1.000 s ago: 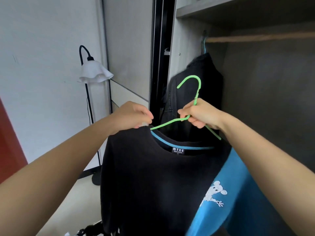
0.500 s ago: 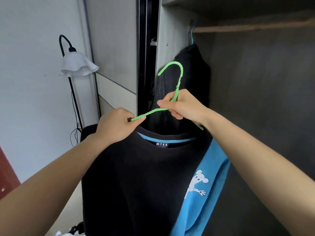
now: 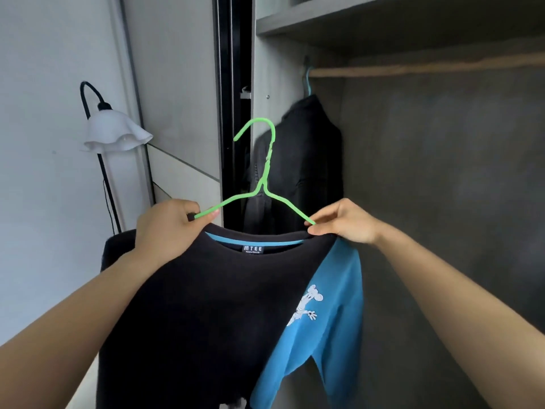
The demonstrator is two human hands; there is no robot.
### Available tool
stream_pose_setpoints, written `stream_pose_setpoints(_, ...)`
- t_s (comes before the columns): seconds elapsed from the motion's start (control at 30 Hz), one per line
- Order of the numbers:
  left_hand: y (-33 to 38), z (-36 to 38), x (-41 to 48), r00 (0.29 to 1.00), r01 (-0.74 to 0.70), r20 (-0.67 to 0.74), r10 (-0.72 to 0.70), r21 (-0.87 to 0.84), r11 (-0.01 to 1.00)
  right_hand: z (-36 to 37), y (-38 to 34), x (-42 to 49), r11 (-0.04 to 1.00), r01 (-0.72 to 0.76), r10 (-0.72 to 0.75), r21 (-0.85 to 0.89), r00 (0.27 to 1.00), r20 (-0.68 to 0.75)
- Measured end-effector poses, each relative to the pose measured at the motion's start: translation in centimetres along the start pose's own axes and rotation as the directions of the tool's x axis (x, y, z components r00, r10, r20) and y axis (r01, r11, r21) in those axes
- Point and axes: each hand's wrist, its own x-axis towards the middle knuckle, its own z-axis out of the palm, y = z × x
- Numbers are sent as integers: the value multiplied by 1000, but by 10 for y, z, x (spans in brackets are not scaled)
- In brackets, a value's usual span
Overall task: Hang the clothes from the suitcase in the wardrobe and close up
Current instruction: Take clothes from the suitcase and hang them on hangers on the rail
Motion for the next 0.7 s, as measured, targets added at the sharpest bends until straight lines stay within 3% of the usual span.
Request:
stream_pose_setpoints(0.13, -6, 17, 8, 991, 58, 127, -41, -133, 989, 11, -36, 0, 994, 104, -105, 22, 990, 91)
stream_pose_setpoints(0.27, -5, 42, 18, 913, 156, 406, -35, -271, 950, 12, -67, -2, 993, 32, 7, -114, 946, 325)
stream_pose_setpoints(0.37, 0, 66, 18, 857, 237, 505, -98, -219, 946, 12, -80, -6, 990, -44, 95, -132, 906, 413)
stream_pose_setpoints(0.53, 25, 93, 28, 859, 297, 498, -123, -288, 910, 1, -83, -7, 971, -205, 234, -125, 926, 297)
stream_pose_setpoints(0.7, 77, 86, 42, 804, 311, 595, 17, -445, 840, -26, -79, -3, 919, -393, 393, -20, 919, 37)
